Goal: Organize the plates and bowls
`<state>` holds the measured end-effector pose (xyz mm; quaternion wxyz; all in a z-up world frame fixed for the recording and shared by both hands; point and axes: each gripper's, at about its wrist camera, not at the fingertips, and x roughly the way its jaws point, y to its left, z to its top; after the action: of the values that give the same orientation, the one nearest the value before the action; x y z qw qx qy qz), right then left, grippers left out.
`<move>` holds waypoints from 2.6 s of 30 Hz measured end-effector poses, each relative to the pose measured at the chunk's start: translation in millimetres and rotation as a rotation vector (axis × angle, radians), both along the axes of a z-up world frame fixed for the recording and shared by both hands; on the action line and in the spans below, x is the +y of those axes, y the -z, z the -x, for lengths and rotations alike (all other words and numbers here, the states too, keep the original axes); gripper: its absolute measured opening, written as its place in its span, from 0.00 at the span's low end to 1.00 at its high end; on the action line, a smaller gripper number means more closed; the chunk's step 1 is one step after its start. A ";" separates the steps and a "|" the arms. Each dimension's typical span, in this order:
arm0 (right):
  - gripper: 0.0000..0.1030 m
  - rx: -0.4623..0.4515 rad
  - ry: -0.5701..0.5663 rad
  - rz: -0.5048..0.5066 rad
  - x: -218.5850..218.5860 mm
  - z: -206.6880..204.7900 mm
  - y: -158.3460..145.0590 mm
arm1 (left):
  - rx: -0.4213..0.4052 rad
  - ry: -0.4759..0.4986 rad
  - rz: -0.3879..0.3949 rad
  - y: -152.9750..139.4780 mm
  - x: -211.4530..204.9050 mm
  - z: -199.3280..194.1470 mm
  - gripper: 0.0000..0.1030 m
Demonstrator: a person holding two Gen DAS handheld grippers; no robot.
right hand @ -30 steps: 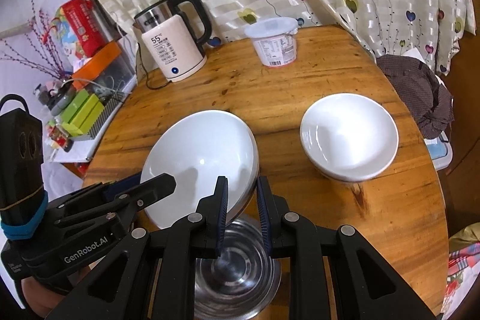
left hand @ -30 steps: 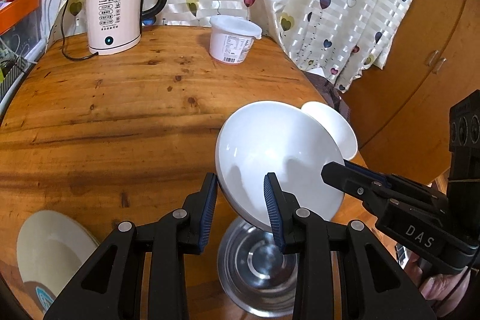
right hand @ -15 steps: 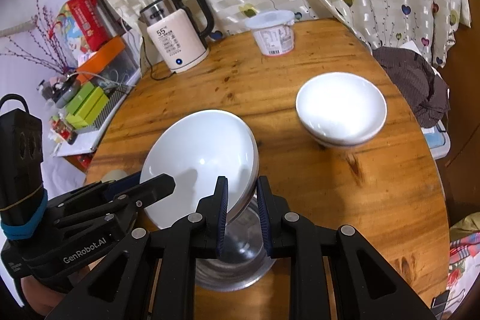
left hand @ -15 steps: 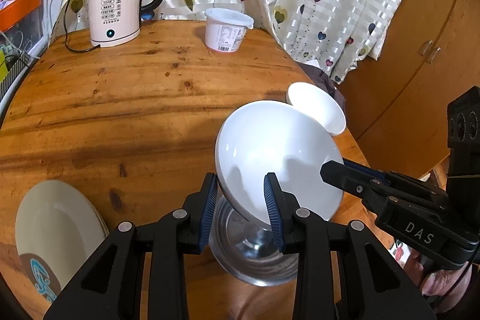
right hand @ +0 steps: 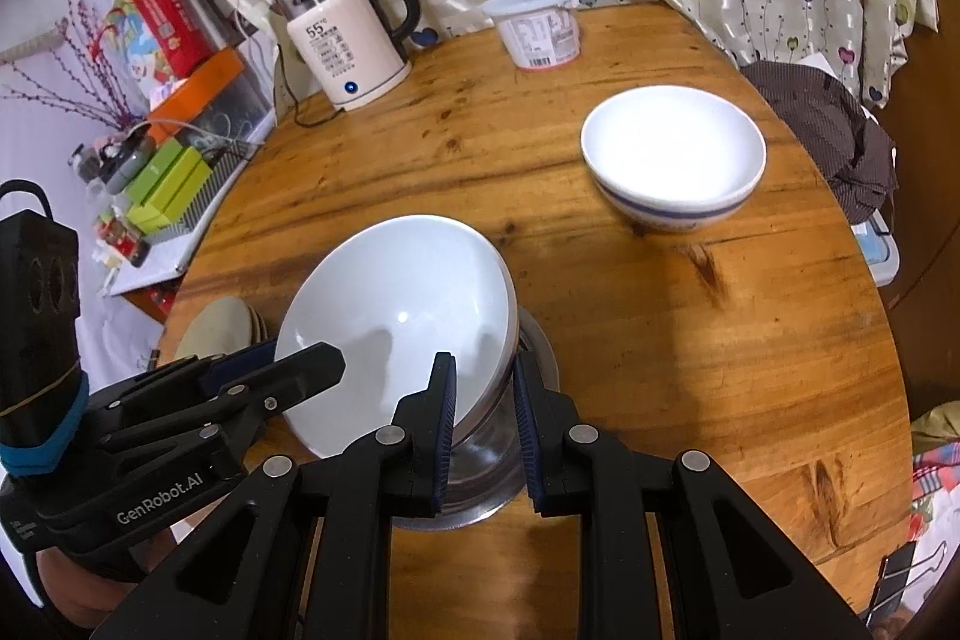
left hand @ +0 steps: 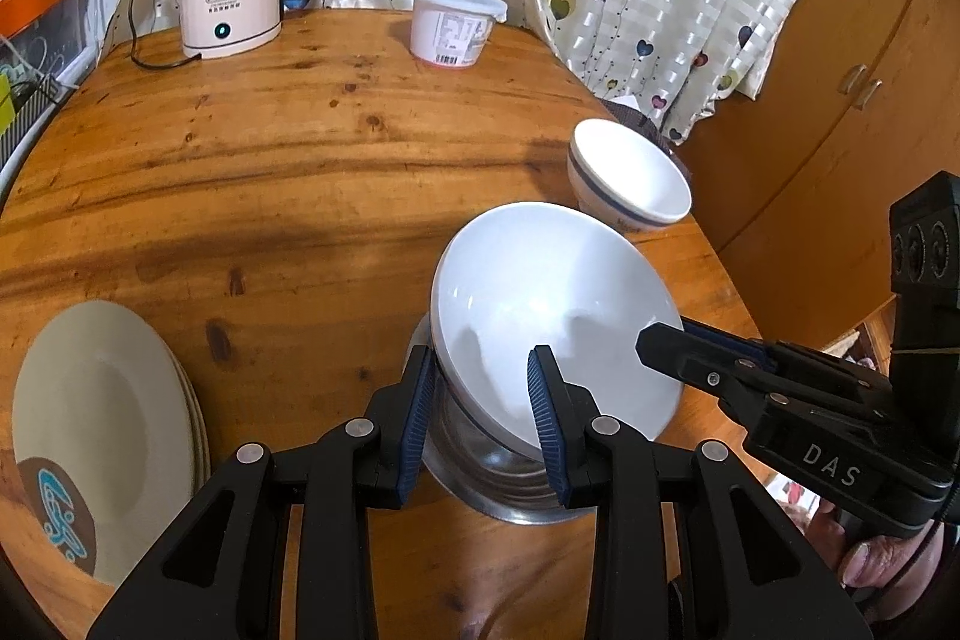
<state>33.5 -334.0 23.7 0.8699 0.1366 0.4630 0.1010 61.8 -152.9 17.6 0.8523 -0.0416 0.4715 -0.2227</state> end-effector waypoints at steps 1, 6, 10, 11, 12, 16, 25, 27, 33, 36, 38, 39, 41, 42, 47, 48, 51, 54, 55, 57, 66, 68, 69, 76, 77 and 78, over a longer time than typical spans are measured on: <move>0.19 0.003 -0.001 0.000 0.1 0.4 1.3 | 0.003 0.001 -0.002 1.3 -0.3 0.7 0.33; 0.19 0.024 0.002 0.000 -2.2 1.9 8.2 | 0.017 0.014 -0.013 6.8 -3.7 3.0 0.33; 0.19 0.037 0.002 0.003 -3.3 1.6 12.0 | 0.028 0.019 -0.018 9.9 -6.0 2.9 0.33; 0.19 0.039 0.001 0.004 -3.6 1.3 12.6 | 0.030 0.019 -0.019 10.8 -6.1 2.9 0.33; 0.19 0.041 0.000 0.005 -3.6 1.1 13.1 | 0.032 0.018 -0.020 11.6 -6.4 2.8 0.33; 0.19 0.049 -0.009 0.006 -1.7 -0.2 15.9 | 0.041 0.015 -0.027 14.5 -5.2 1.4 0.33; 0.19 0.060 -0.014 0.011 0.2 -2.2 19.0 | 0.049 0.020 -0.048 18.6 -8.0 1.3 0.33; 0.19 0.063 -0.015 0.009 0.3 -2.5 19.4 | 0.048 0.020 -0.048 18.5 -8.0 1.3 0.33; 0.19 0.062 -0.019 0.014 1.0 -2.4 19.8 | 0.048 0.021 -0.049 18.5 -8.1 1.2 0.33; 0.20 0.063 -0.019 0.014 1.8 -2.1 20.0 | 0.046 0.025 -0.053 18.3 -8.3 1.2 0.33; 0.21 0.068 -0.020 0.012 1.5 -2.1 21.0 | 0.043 0.028 -0.053 18.1 -8.3 1.7 0.35; 0.21 0.069 -0.020 0.012 1.5 -2.2 21.3 | 0.043 0.029 -0.054 18.0 -8.6 2.2 0.35; 0.21 0.070 -0.020 0.011 1.8 -2.2 22.1 | 0.042 0.030 -0.056 17.7 -8.4 2.5 0.35; 0.21 0.069 -0.019 0.012 1.8 -1.9 22.3 | 0.041 0.030 -0.056 17.5 -8.5 2.7 0.35; 0.21 0.057 -0.019 0.010 0.4 -0.9 19.5 | 0.015 0.027 -0.047 12.3 -6.6 5.0 0.35; 0.21 0.054 -0.018 0.009 -0.3 -0.7 18.9 | 0.012 0.026 -0.043 11.4 -6.0 5.0 0.35; 0.21 0.046 -0.017 0.007 -2.2 0.7 15.9 | 0.007 0.020 -0.032 9.6 -3.8 5.3 0.35; 0.21 0.035 -0.017 0.007 -3.5 2.0 12.5 | 0.003 0.015 -0.016 7.4 -2.2 5.2 0.35; 0.21 0.031 -0.016 0.006 -3.8 2.3 11.2 | 0.002 0.014 -0.014 7.2 -1.8 4.9 0.35; 0.21 0.026 -0.017 0.003 -5.2 2.7 9.7 | 0.000 0.009 -0.009 6.5 -0.2 4.2 0.35; 0.23 0.004 -0.014 -0.001 -10.8 1.4 2.9 | -0.010 0.007 0.007 3.9 1.7 -1.2 0.35; 0.25 0.000 -0.015 0.000 -11.4 0.8 1.7 | -0.014 0.011 0.007 3.1 1.3 -2.1 0.35; 0.26 -0.002 -0.015 0.001 -10.8 1.1 1.4 | -0.017 0.013 0.005 2.4 0.6 -2.7 0.35; 0.42 -0.023 -0.014 -0.001 -13.5 -0.6 -3.7 | -0.033 0.025 0.006 -3.5 -2.8 -6.7 0.35; 0.45 -0.025 -0.014 -0.001 -14.2 -1.8 -4.5 | -0.034 0.026 0.005 -3.9 -3.1 -7.1 0.35; 0.48 -0.026 -0.013 -0.001 -14.9 -2.2 -5.1 | -0.035 0.027 0.004 -4.2 -3.6 -7.9 0.35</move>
<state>35.7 -348.8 28.8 0.8751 0.1326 0.4526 0.1086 69.7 -156.5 21.8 0.8573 -0.0332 0.4564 -0.2358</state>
